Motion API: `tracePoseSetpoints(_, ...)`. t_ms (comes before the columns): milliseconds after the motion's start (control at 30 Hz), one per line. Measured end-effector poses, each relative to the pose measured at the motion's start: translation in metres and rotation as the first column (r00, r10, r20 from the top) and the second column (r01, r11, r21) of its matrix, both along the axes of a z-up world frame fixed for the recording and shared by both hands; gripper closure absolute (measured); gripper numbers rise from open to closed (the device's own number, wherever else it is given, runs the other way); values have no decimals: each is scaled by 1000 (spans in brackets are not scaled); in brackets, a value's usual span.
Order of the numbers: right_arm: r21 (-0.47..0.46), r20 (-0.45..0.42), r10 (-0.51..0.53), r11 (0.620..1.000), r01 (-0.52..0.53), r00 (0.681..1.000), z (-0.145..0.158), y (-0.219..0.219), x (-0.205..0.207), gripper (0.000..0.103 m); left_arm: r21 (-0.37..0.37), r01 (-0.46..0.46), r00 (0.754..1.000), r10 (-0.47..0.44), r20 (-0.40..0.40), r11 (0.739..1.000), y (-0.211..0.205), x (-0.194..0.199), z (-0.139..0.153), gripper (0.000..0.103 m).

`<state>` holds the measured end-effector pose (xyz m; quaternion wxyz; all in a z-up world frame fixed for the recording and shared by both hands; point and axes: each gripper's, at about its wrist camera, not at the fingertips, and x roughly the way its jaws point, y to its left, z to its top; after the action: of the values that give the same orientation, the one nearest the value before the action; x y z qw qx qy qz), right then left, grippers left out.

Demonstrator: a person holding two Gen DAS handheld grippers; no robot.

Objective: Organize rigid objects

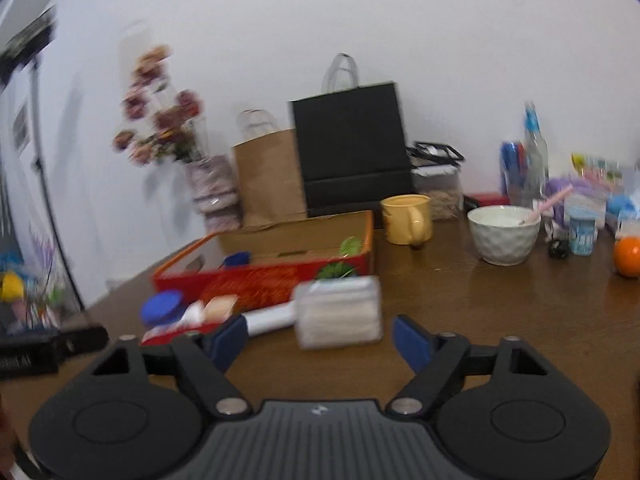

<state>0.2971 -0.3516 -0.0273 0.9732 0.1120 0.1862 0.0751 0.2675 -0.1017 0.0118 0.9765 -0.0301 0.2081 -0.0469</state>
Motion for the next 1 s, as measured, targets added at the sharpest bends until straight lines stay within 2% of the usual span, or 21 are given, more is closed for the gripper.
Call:
tracePoseSetpoints(33, 25, -16, -3, 1000, 4, 1000, 2, -8, 16, 28, 3, 5, 1000, -5, 10, 1000, -10, 11, 0, 23)
tracePoseSetpoints(67, 46, -26, 7, 999, -6, 1000, 3, -14, 30, 35, 0, 10, 1000, -10, 15, 1000, -22, 24, 1, 28)
tracePoseSetpoints(100, 61, -33, 18, 998, -16, 999, 4, -17, 44, 48, -12, 22, 1000, -21, 6, 1000, -33, 36, 0, 31)
tracePoseSetpoints(167, 31, -49, 16, 999, -14, 999, 3, -16, 70, 57, -86, 74, 996, -79, -48, 993, -51, 66, -3, 35)
tracePoseSetpoints(233, -11, -78, 2, 1000, -3, 997, -3, -12, 95, 59, -150, 101, 987, -118, -107, 983, -67, 93, -9, 39)
tracePoseSetpoints(267, -8, -97, -3, 1000, 2, 995, -8, -12, 105, 61, -161, 99, 984, -121, -130, 982, -73, 103, -12, 45)
tracePoseSetpoints(300, 7, -120, 1, 1000, 0, 993, -13, -14, 114, 64, -170, 90, 982, -116, -150, 981, -80, 113, -15, 50)
tracePoseSetpoints(367, 61, -152, 12, 998, -2, 988, -21, -21, 126, 65, -209, 88, 978, -125, -167, 974, -87, 126, -21, 51)
tracePoseSetpoints(467, 170, -166, 52, 985, -23, 985, -33, -33, 129, 77, -272, 108, 969, -163, -187, 956, -90, 136, -30, 58)
tracePoseSetpoints(533, 193, -154, 81, 980, -50, 985, -35, -34, 124, 83, -322, 116, 958, -192, -214, 940, -87, 138, -35, 70)
tracePoseSetpoints(567, 187, -151, 82, 981, -53, 985, -34, -33, 120, 83, -342, 122, 953, -206, -221, 932, -85, 136, -38, 71)
tracePoseSetpoints(733, 179, -129, 85, 982, -61, 988, -34, -30, 91, 84, -350, 148, 951, -230, -207, 925, -79, 115, -37, 76)
tracePoseSetpoints(833, 182, -105, 113, 979, -93, 988, -36, -22, 59, 85, -366, 166, 948, -250, -196, 916, -64, 83, -39, 76)
tracePoseSetpoints(967, 178, -71, 181, 970, -166, 981, -43, -6, 12, 84, -327, 176, 960, -236, -152, 928, -42, 27, -43, 76)
tracePoseSetpoints(1000, 185, -69, 205, 964, -189, 976, -44, -3, 3, 79, -326, 182, 957, -243, -157, 928, -36, 19, -44, 76)
